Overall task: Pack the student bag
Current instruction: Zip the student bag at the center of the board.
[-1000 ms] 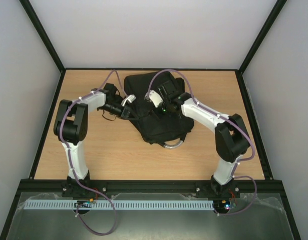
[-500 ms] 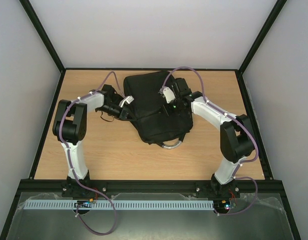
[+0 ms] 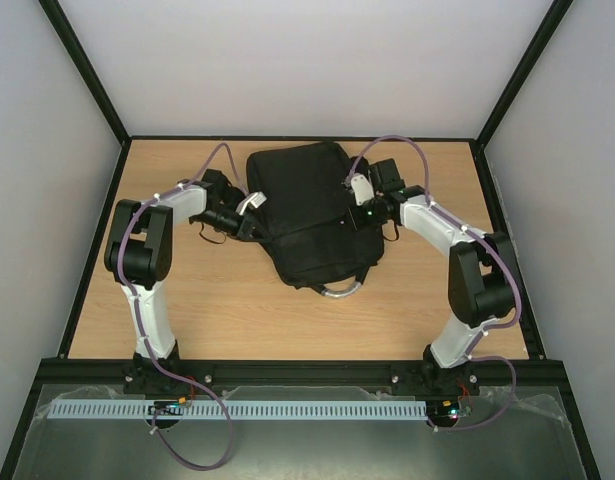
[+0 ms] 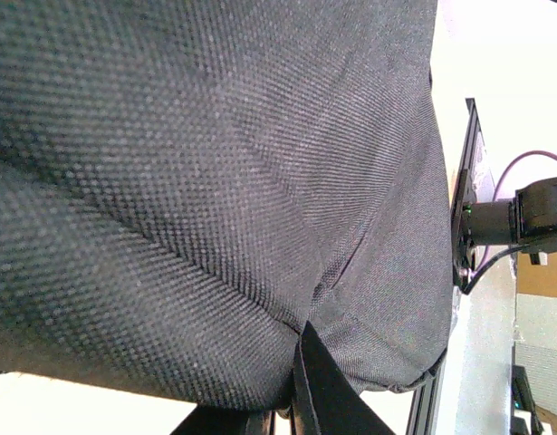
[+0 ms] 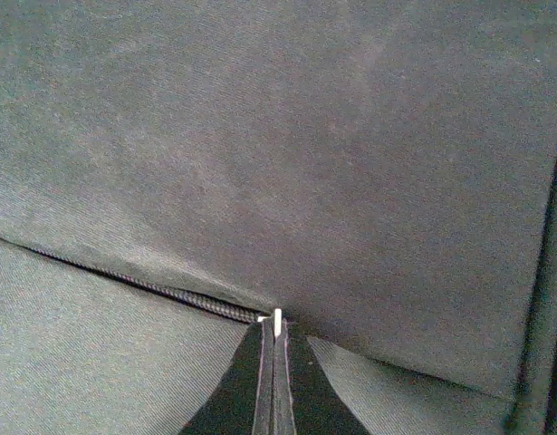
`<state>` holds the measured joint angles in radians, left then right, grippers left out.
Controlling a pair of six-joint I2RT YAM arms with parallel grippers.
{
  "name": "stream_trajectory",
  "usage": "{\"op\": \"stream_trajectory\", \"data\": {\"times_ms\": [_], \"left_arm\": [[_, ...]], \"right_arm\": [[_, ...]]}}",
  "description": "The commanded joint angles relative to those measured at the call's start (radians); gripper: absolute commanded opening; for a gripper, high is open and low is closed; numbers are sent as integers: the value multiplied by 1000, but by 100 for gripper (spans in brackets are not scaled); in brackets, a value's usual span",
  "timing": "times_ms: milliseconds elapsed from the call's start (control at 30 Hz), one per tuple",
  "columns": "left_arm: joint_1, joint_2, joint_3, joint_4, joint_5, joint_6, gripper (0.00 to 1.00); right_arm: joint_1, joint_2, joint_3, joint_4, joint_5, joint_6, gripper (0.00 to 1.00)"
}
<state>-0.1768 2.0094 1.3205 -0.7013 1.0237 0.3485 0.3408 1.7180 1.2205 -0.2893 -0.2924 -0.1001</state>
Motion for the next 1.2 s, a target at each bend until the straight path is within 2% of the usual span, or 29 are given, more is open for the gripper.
{"op": "stream_trajectory", "data": {"times_ms": [0, 400, 1167], "left_arm": [[27, -20, -16, -29, -62, 21, 3], [27, -20, -23, -28, -67, 23, 2], [27, -16, -26, -23, -67, 21, 2]], "right_arm": [[-43, -44, -37, -2, 81, -27, 1], [-124, -42, -65, 9, 119, -33, 1], [-195, -29, -111, 37, 195, -30, 1]]}}
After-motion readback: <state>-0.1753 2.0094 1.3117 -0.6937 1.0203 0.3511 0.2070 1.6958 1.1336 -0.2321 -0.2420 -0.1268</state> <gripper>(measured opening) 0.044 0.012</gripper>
